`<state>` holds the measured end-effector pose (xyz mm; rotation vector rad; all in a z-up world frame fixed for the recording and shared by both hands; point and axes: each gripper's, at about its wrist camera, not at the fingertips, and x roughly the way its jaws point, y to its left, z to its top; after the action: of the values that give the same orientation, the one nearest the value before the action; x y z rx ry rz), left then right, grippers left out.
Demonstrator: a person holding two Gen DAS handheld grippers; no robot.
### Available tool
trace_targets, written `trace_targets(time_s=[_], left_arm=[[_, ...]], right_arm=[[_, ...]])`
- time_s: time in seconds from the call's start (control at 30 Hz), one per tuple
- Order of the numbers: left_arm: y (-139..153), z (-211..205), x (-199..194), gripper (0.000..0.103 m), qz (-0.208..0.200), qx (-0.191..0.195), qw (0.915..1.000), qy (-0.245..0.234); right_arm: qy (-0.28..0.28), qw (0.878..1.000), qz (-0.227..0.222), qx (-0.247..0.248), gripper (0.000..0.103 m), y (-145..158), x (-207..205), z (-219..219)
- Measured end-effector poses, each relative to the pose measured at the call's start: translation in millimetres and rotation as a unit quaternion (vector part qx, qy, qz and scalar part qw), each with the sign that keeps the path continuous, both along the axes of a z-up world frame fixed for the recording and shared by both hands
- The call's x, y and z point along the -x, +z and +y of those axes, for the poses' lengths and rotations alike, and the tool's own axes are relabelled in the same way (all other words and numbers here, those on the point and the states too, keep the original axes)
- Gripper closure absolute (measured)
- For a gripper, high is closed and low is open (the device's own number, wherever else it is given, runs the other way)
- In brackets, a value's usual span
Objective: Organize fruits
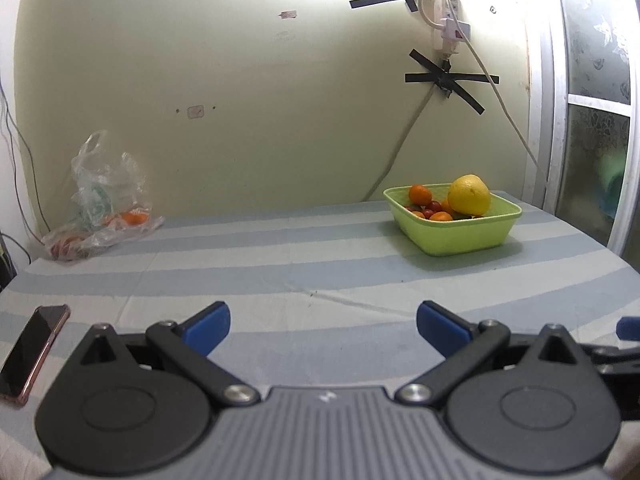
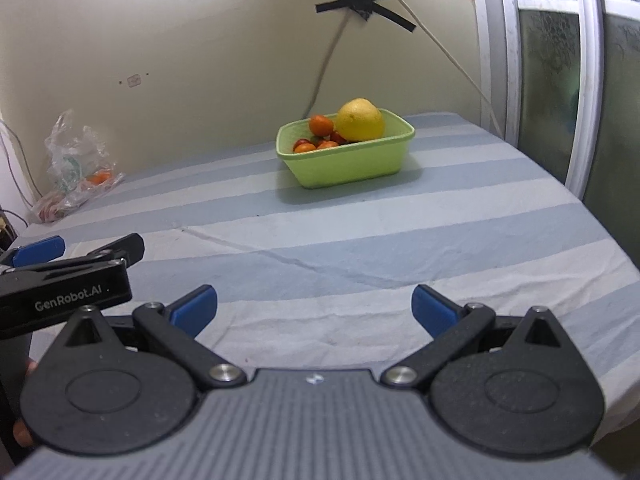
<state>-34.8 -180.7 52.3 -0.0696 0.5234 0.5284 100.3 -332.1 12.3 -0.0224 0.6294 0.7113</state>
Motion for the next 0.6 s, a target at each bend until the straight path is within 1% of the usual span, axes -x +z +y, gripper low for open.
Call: trace_targets(time_s=[0.07,0.17,0.23,0.4,0.6], left_arm=[[2.6,-0.6,5.5,0.0,0.001,-0.007,1.0,0.003],[7.0,-0.3,12.0,0.0,-0.003,-0.028,0.9995,0.014],[8.8,1.8,14.9,0.0,-0.003,-0.034,0.9992,0.02],[7.4,7.0,17.4,0.0,0.0,-0.021,0.9993,0.031],[5.6,5.6,15.2,0.0,0.006,-0.019,0.9994,0.027]], right_arm=[[0.002,1.0,-0.014,0.0,0.0,2.5,5.7,2.0],[0.004,1.0,-0.031,-0.002,0.0,6.2,11.7,7.3],[0.006,0.999,-0.042,-0.003,0.0,8.2,14.2,9.3],[0.009,0.999,-0.052,-0.006,0.0,10.2,16.4,10.4],[0.007,0.998,-0.056,-0.005,0.0,11.1,17.4,8.4]])
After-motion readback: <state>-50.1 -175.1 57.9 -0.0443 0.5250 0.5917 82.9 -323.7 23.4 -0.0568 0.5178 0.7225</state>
